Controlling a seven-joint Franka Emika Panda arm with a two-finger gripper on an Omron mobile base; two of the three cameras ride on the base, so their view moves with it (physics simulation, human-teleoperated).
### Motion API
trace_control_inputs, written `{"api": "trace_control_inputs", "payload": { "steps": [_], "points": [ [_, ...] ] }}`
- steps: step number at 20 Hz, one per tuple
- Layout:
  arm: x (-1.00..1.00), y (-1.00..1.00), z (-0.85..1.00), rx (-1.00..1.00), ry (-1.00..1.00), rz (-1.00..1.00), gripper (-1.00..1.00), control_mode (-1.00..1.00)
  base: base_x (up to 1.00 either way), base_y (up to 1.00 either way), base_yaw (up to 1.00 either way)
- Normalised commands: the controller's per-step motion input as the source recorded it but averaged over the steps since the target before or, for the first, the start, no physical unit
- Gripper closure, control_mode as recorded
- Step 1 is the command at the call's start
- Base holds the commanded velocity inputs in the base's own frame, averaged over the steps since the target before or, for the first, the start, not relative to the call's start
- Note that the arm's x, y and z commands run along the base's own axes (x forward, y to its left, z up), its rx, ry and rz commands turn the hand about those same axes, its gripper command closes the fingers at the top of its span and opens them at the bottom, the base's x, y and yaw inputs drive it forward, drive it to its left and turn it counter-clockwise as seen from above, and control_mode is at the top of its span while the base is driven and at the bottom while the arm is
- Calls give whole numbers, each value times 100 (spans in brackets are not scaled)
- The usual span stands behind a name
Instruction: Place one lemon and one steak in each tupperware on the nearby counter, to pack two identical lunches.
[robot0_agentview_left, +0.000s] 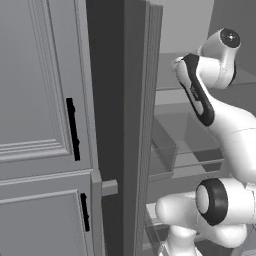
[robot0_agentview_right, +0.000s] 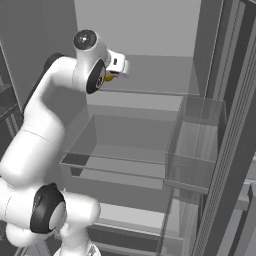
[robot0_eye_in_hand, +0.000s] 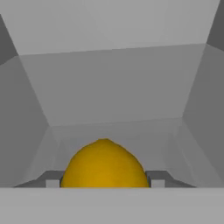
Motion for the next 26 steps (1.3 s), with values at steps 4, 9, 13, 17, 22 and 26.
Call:
{"api": "trace_control_inputs", "payload": {
  "steps": [4, 9, 13, 17, 22, 26],
  "points": [
    [-100, -1, 10, 0, -8, 1, 100, -100, 0, 0, 0],
    [-100, 3, 29, 0, 17, 1, 100, -100, 0, 0, 0],
    [-100, 0, 7, -1, 6, 2, 100, -100, 0, 0, 0],
    [-100, 0, 1, -6, 5, 3, 100, -100, 0, 0, 0],
    [-100, 0, 0, -5, 2, 5, 100, -100, 0, 0, 0],
    [-100, 8, -23, -8, 9, 10, 100, -100, 0, 0, 0]
  ]
}}
